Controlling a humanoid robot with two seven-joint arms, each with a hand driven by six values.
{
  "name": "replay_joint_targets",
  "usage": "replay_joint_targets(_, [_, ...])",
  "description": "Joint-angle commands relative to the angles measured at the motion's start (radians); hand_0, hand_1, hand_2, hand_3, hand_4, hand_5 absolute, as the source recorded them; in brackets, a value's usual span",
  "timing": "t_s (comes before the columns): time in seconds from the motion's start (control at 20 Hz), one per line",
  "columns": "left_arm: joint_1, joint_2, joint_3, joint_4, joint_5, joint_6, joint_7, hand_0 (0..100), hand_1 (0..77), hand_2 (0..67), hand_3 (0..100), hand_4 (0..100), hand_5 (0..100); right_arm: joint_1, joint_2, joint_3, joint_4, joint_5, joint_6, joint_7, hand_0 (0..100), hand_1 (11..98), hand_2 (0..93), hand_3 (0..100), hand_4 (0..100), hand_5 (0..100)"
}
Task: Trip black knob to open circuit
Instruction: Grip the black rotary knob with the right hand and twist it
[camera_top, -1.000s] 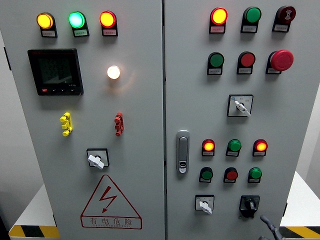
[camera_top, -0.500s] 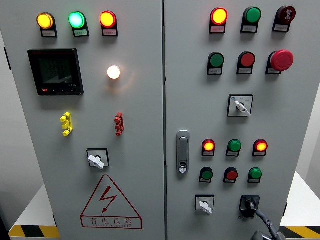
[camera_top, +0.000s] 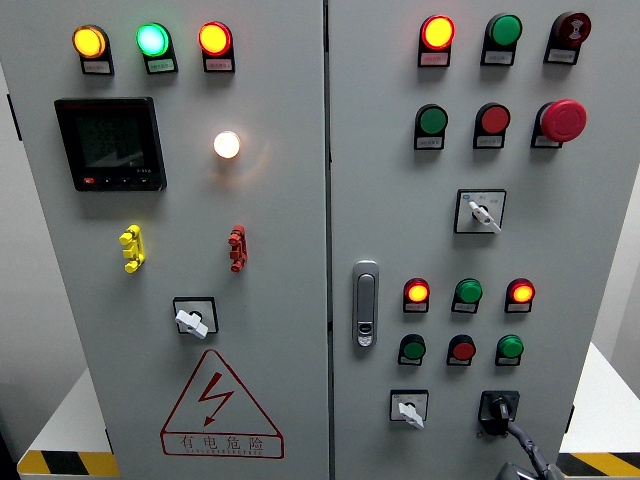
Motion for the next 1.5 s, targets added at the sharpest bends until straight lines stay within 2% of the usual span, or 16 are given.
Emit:
replay_joint_targets(0.0, [-0.001,0.000,0.000,0.000,0.000,0.000,0.000,0,0.0,19.4,26,10,9,0.003,-0.0001,-0.002,0.000,0.001,0.000,0.000,100,75.6,0.0,89,100,100])
replay_joint_targets(0.65, [0.001,0.000,0.000,0.000,0.000,0.000,0.000,0,0.0,19.4,26,10,9,0.001,-0.0001,-0.034,0.003,0.007,0.000,0.001,100,73.1,0.0,89,100,100])
replay_joint_targets(0.75, [-0.001,0.000,0.000,0.000,0.000,0.000,0.000,0,0.0,19.4,26,10,9,-0.002,0.0014,-0.040,0.003,0.007,0.000,0.003,100,72.1,0.0,90,100,100])
replay_joint_targets(1.3, [0.001,0.000,0.000,0.000,0.000,0.000,0.000,0,0.0,19.4,26,10,9,-0.002,0.0014,-0.069,0.008,0.009,-0.001,0.001,100,69.6,0.0,90,100,100])
replay_joint_targets(1.35, [0.001,0.000,0.000,0.000,0.000,0.000,0.000,0,0.0,19.5,26,10,9,-0.002,-0.0001,-0.071,0.008,0.009,-0.001,0.001,100,69.5,0.0,90,100,100])
replay_joint_targets(1.45, [-0.001,0.000,0.000,0.000,0.000,0.000,0.000,0,0.0,19.5,26,10,9,-0.002,0.0014,-0.072,0.009,0.017,-0.001,0.001,100,69.1,0.0,90,100,100])
